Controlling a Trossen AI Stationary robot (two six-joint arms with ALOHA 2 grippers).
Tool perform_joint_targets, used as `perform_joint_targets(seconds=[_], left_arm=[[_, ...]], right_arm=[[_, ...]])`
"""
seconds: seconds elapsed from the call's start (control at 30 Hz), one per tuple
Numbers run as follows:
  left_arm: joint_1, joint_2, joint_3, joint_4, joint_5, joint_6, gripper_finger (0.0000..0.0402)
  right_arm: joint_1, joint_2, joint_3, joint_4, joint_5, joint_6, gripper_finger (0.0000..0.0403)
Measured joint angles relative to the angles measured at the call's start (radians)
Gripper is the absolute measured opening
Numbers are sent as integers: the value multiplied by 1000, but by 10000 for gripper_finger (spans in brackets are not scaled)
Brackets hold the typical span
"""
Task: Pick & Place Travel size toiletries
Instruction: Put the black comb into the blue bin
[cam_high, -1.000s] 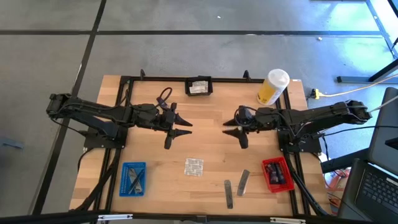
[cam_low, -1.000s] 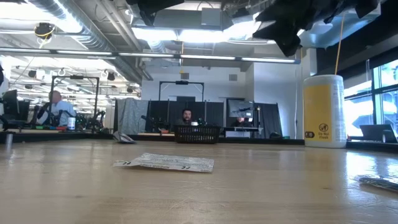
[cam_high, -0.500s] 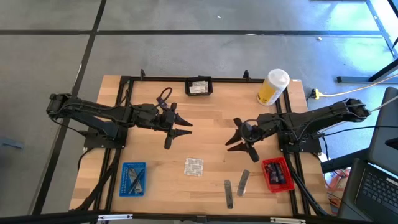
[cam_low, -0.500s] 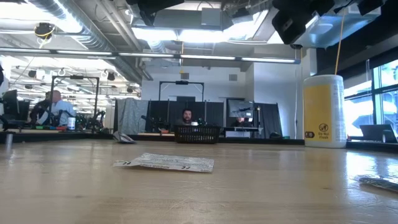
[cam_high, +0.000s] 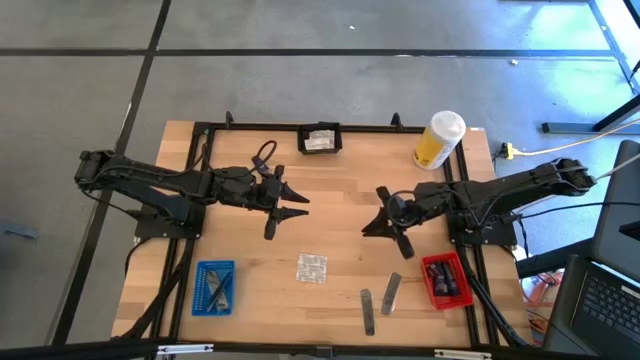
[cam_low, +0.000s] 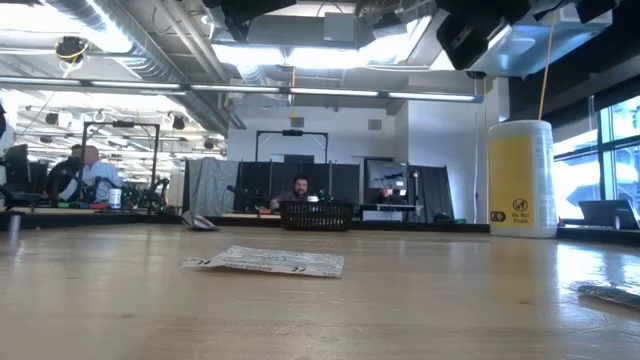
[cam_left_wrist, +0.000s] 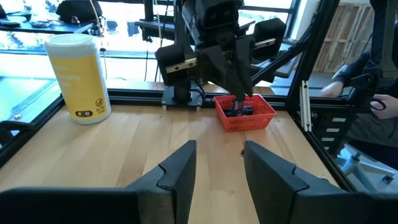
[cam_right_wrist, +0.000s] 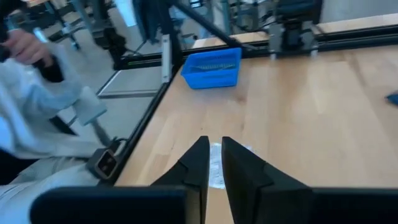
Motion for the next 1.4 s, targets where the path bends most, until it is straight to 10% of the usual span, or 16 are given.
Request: perform_joint_targets(seconds=[0.83, 1.4], left_arm=[[0, 0, 0, 0, 0, -2, 129], [0, 0, 0, 0, 0, -2, 129]], right_arm=[[0, 0, 0, 2, 25, 7, 162], [0, 0, 0, 10, 78, 0, 29]])
